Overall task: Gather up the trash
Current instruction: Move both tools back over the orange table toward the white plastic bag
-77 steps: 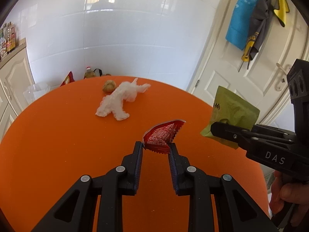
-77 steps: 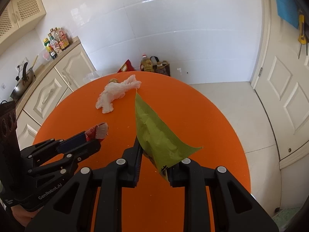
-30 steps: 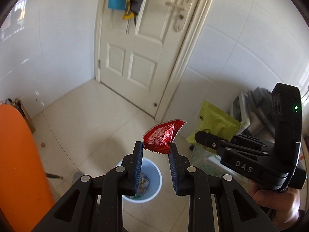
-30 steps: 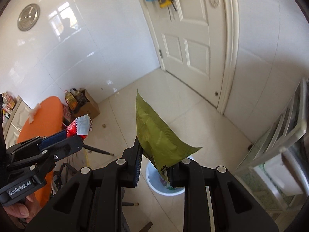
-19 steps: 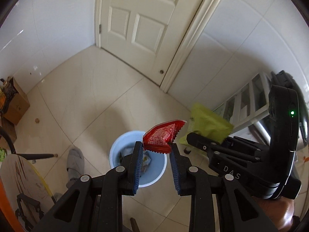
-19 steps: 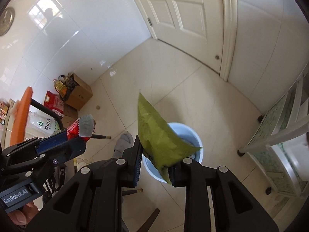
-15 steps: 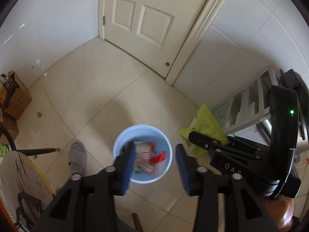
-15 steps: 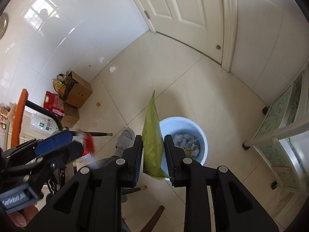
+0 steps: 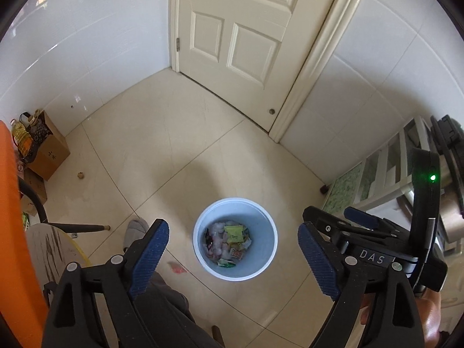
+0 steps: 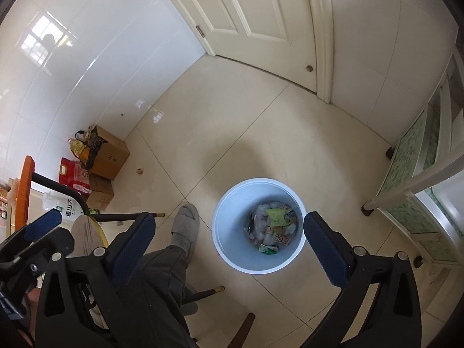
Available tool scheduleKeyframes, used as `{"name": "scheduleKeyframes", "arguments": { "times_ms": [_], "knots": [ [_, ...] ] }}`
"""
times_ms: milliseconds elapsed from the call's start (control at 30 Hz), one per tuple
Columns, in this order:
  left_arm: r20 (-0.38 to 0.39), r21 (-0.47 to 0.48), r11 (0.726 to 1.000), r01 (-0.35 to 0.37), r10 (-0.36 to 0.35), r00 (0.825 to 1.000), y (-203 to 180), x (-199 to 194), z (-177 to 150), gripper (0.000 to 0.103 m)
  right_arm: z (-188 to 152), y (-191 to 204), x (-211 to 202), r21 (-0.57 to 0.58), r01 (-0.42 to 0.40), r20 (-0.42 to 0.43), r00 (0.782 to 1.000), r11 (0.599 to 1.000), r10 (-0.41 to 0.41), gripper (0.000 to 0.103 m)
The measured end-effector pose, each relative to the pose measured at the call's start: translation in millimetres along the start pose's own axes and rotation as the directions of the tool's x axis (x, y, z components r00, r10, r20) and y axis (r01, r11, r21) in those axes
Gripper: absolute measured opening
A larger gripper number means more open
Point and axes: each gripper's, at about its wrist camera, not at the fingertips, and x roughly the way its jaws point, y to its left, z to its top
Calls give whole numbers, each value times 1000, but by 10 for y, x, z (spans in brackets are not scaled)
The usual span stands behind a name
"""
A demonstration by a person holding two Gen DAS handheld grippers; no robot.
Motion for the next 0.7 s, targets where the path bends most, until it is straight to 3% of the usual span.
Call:
{"name": "scheduleKeyframes", "arguments": {
  "times_ms": [200,433,700],
  "knots": [
    [30,11,1000,-30,29,999,99,-288,-388,88,-30,75,-135,-8,2,26,1000,1000,-2,103],
    [125,4,1000,-22,21,992,253,-1040,-802,91,6,258,-491,-33,4,96,995,999,0,103],
    [273,-49,998,-49,61,960,546,-1976,-1209,96,106,804,-1042,-116,-9,210,977,993,34,103]
  ]
}}
